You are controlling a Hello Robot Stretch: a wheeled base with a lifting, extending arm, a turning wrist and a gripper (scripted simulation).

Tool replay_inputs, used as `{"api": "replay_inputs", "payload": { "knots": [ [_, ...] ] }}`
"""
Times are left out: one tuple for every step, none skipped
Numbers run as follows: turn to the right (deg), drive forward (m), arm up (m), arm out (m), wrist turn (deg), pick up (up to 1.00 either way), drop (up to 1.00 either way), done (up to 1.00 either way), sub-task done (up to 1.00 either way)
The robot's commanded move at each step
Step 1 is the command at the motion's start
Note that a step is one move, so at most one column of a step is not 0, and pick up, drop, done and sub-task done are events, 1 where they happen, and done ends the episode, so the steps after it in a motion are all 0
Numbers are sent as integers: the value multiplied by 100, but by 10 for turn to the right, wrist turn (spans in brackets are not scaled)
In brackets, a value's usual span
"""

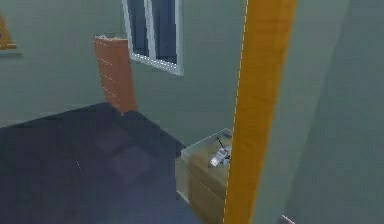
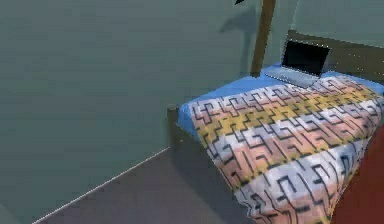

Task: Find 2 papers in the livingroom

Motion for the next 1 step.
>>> {"api": "replay_inputs", "payload": {
  "knots": [
    [-270,0,0,0,0,0,0,0,0]
  ]
}}
